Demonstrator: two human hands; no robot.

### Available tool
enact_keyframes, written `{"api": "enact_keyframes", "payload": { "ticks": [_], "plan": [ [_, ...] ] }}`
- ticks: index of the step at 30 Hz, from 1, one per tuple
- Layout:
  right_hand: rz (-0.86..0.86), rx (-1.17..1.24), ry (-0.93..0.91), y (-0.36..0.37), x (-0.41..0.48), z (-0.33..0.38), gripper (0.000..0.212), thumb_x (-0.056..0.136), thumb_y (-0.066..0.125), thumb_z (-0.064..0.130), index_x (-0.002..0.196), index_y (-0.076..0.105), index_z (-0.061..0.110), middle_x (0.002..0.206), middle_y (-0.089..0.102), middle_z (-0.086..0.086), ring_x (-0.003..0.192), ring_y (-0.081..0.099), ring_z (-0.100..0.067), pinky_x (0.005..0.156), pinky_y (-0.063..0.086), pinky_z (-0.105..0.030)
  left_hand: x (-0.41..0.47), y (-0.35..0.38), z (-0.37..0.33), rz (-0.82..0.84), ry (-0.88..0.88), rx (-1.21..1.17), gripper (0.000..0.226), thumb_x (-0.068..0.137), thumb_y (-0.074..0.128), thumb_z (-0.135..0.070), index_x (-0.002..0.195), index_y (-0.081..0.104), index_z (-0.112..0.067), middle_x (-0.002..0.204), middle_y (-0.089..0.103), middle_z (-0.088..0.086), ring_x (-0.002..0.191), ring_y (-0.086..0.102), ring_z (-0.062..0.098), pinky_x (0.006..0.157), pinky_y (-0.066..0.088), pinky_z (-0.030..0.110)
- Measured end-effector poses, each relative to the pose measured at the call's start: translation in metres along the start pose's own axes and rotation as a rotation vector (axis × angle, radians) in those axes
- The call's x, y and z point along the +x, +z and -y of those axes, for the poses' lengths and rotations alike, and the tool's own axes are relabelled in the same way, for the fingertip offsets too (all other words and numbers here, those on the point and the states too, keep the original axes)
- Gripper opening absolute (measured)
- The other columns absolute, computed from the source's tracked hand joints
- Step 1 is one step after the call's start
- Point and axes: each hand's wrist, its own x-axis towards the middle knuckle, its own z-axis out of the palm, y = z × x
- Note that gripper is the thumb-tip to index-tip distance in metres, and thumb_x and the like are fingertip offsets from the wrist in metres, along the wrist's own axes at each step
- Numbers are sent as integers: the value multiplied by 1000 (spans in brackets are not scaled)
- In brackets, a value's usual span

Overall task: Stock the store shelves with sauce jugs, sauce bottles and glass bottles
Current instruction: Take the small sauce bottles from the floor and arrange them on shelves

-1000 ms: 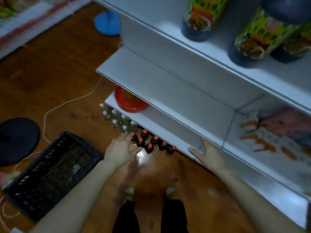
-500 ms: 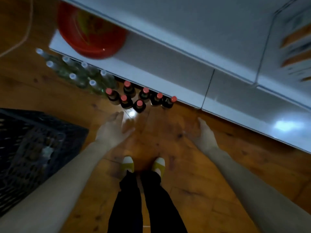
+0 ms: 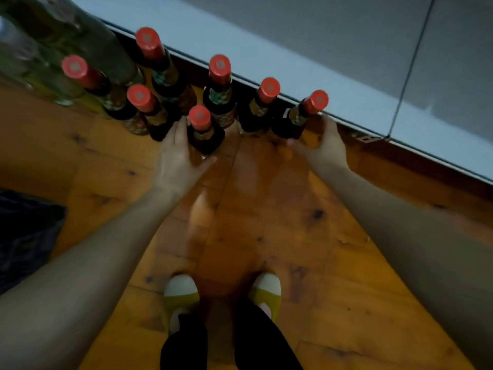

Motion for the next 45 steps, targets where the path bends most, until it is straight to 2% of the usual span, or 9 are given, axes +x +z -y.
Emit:
{"api": "enact_keyframes", "payload": {
  "ticks": [3,7,16,21,25,33,39,42,45],
  "plan": [
    [-73,90,-22,15,15,4,66,80,70,29,135,37,15,132,51,-3,122,47,-17,92,34,-19,11,21,7,-46,18,-93,83,75,75,-25,140,29,-1,142,39,18,134,33,31,109,32,44],
    [-192,197,16,34,29,8,50,82,68,25,124,45,11,120,57,-3,111,53,-16,94,44,-27,18,35,5,-132,-34,-260,80,74,75,-16,140,31,-5,140,42,12,133,36,26,111,31,40],
    [-186,286,-34,23,-4,4,40,84,66,13,118,50,2,104,57,-1,101,55,-12,93,47,-27,4,17,-6,-155,-27,-195,65,68,76,-9,125,47,0,120,57,17,114,51,36,95,43,51],
    [-102,241,-7,-14,-72,25,41,84,65,17,121,51,5,105,53,5,100,50,-6,86,41,-14,-50,-31,-54,-40,-189,-267,50,75,74,-14,119,53,0,116,60,17,110,55,33,93,45,41],
    [-62,244,46,-58,-140,55,42,82,68,22,119,54,7,105,58,2,98,53,-7,83,42,-19,-102,-89,-110,-10,-242,-325,48,74,74,-10,118,54,-1,114,62,15,108,56,29,85,40,26],
    [-85,372,77,-183,-276,143,40,77,73,20,112,62,6,98,64,4,84,59,0,69,46,-1,-189,-224,-230,53,-178,-366,50,68,77,-2,113,56,0,102,60,7,93,53,13,68,37,-3],
    [-189,452,47,-290,-362,208,37,75,74,14,110,62,9,95,63,4,82,58,5,70,48,-4,-230,-326,-341,14,36,-311,52,64,80,-2,111,58,-8,96,54,-9,96,47,9,71,34,3],
    [-275,454,43,-344,-402,229,33,75,74,16,105,61,14,95,63,3,87,60,-8,78,51,-17,-245,-368,-396,52,91,-308,57,65,82,-10,117,58,-12,108,61,1,104,52,18,88,40,25],
    [-333,418,37,-399,-435,234,34,74,75,21,104,63,10,99,66,-2,93,62,-13,88,51,-31,-260,-400,-453,91,191,-321,58,66,81,-12,119,56,-12,101,56,-7,99,50,11,86,38,25]
  ]
}}
